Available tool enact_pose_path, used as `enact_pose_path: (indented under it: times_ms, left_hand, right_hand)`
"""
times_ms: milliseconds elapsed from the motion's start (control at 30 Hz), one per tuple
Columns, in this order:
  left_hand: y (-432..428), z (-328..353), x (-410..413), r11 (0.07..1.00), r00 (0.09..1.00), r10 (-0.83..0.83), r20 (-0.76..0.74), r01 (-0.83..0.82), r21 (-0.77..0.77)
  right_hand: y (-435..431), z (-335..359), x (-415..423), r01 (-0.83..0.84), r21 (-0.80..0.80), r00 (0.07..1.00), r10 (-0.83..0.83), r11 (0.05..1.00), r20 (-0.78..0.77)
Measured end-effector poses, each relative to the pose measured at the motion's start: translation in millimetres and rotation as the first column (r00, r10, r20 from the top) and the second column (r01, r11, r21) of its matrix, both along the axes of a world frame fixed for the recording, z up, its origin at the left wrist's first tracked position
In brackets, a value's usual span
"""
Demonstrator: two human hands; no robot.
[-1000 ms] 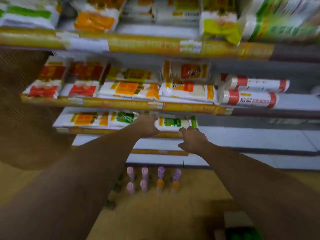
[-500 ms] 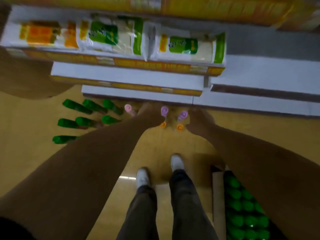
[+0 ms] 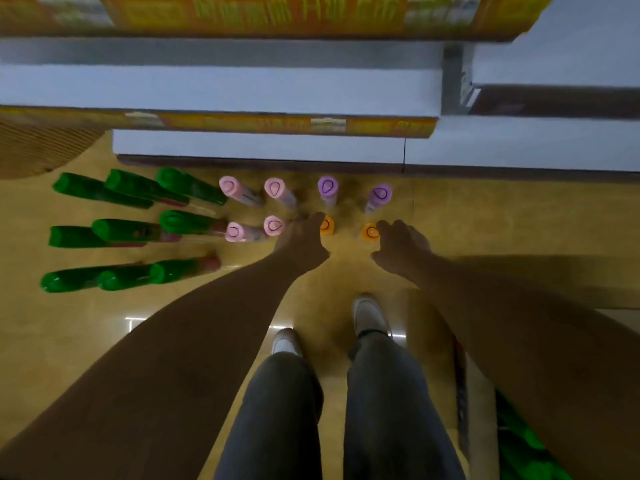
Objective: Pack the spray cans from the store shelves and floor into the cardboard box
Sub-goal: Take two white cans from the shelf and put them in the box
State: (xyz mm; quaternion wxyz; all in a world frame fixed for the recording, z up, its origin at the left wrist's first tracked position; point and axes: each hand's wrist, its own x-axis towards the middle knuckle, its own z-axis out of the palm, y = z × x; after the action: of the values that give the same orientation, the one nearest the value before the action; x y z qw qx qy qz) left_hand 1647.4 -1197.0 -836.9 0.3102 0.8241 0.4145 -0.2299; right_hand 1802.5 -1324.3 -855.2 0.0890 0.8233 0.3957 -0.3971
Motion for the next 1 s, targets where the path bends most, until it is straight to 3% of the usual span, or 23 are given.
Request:
enact_pose_path:
  times_ms: [267,467,633,1000]
  left_hand:
    - [12.4,-140.4,16.2,0.963,0.974,-0.223,-0.036,0.226,0.148]
    - [21.7,-178.0,25.6,0.979,0.982,-0.182,0.041,0.178,0.098]
    - [20.1,-118.3,12.0,0.988,0.988,-0.131,0.075,0.124,0.091]
    - [17.5,121.0,22.2,0.974,0.969,-0.211,0.132,0.196,0.117]
  right_hand:
    - [17.2,-132.4,-11.5,0.014,0.123,0.999,-0.019,0.992,0.037]
    - [16.6,-172.7,-6.2,0.019,0.198,0.998,-0.032,0.980,0.061]
    - [9.5,-116.6,-9.6,0.096,0.224,0.995,-0.100,0.970,0.007]
    - [14.3,120.5,-10.0,0.122,0.291,0.991,-0.134,0.949,0.019]
